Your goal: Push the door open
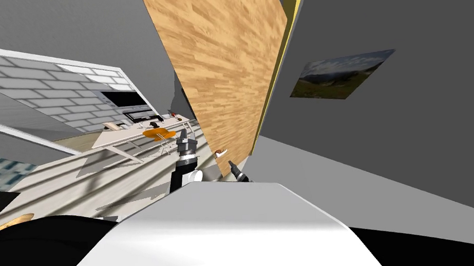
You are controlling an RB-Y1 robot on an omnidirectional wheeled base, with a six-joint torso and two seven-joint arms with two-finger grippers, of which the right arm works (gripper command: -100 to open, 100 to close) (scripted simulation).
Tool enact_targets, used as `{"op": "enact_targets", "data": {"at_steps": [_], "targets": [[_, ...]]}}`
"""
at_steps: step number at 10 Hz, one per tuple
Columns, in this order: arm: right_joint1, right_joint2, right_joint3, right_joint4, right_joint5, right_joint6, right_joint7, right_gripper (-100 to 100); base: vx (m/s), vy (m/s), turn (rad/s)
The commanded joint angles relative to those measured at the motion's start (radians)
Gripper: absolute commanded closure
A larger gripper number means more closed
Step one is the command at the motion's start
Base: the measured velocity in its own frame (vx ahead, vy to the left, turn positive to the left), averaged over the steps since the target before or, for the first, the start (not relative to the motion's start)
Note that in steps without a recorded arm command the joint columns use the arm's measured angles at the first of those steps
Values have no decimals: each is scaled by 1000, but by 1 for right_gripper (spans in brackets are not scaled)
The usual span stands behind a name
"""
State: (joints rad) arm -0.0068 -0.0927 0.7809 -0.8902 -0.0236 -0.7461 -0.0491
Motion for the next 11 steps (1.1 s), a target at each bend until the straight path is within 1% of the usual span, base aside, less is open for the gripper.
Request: {"op": "enact_targets", "data": {"at_steps": [1,2,3,4,7,9,11], "targets": [[-4,15,-34,15,-7,4,10,-100,-54,144,-120],[-4,22,-49,20,-11,7,15,-100,-74,118,-96],[-3,17,-38,17,-8,4,12,-100,-37,50,-21],[-8,17,-47,26,-9,4,15,-100,99,62,50],[-13,21,-55,34,-8,4,17,-100,152,129,21],[-18,27,-61,41,-8,5,19,-100,165,140,28],[-23,39,-69,49,-8,6,21,-100,154,127,27]]}}
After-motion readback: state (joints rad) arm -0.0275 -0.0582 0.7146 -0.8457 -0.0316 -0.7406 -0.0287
